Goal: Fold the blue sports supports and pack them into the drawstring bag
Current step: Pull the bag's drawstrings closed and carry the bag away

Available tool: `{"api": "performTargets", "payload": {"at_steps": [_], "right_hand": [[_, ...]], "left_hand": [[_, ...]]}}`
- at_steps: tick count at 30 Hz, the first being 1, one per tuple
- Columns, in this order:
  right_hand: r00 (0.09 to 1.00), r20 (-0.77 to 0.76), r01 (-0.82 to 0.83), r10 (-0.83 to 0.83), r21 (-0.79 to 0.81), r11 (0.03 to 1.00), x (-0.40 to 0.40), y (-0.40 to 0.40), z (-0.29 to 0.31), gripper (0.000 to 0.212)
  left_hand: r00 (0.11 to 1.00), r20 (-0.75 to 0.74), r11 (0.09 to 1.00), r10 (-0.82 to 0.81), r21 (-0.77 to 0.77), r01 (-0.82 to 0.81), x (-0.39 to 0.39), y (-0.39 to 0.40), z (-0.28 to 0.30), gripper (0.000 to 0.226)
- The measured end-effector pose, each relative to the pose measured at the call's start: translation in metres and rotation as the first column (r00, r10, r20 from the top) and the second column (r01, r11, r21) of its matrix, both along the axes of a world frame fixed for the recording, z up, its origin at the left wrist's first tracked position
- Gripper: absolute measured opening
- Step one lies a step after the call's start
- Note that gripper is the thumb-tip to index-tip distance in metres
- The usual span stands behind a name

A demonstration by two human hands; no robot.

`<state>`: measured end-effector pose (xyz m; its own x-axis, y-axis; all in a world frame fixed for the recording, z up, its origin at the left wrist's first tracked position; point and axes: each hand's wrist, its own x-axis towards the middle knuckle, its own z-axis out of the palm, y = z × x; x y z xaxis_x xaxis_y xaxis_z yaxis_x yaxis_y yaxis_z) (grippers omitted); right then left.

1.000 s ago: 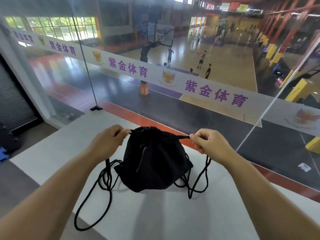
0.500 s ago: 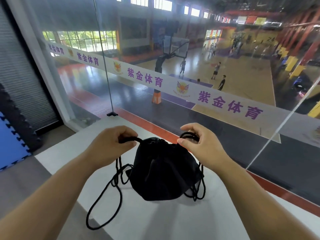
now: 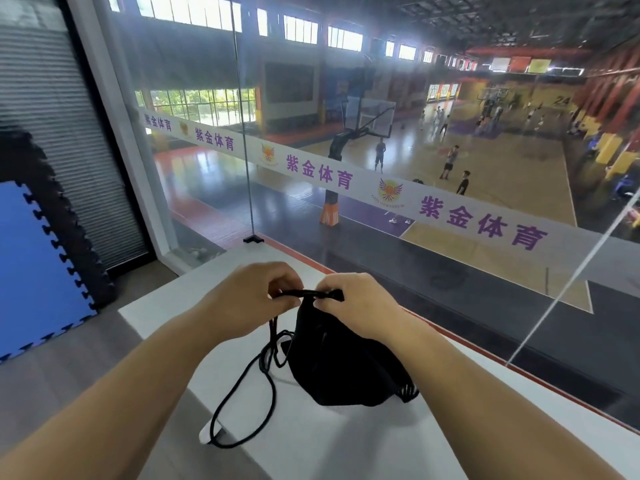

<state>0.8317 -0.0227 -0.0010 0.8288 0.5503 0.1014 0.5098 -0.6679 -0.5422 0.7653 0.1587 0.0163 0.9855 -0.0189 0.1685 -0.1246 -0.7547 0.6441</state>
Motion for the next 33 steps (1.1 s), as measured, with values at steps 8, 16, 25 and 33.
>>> {"api": "performTargets", "payload": {"at_steps": [8,16,25,33], "right_hand": [[0.996,0.071,0.068,-0.059,-0.134,0.989,-0.026,-0.009,0.021,0.018],[0.975,0.199,0.131,-0.101,-0.145,0.981,-0.059,-0.003,0.071,0.012],[0.984,0.162,-0.082,0.072,0.057,0.995,-0.095,0.030,0.096,0.010],[0.885,0.055,-0.463,0.462,0.205,0.862,-0.155,0.084,0.100,0.010]], "left_hand": [[0.994,-0.106,0.981,0.014,0.195,0.007,-0.037,0.032,-0.022,0.004],[0.986,-0.140,0.957,0.086,0.288,-0.043,-0.099,0.068,-0.021,0.008],[0.957,-0.112,0.932,0.268,0.280,-0.228,-0.184,0.092,0.001,0.008],[0.803,-0.133,0.804,0.581,0.244,-0.542,-0.286,0.080,0.003,0.006]]}}
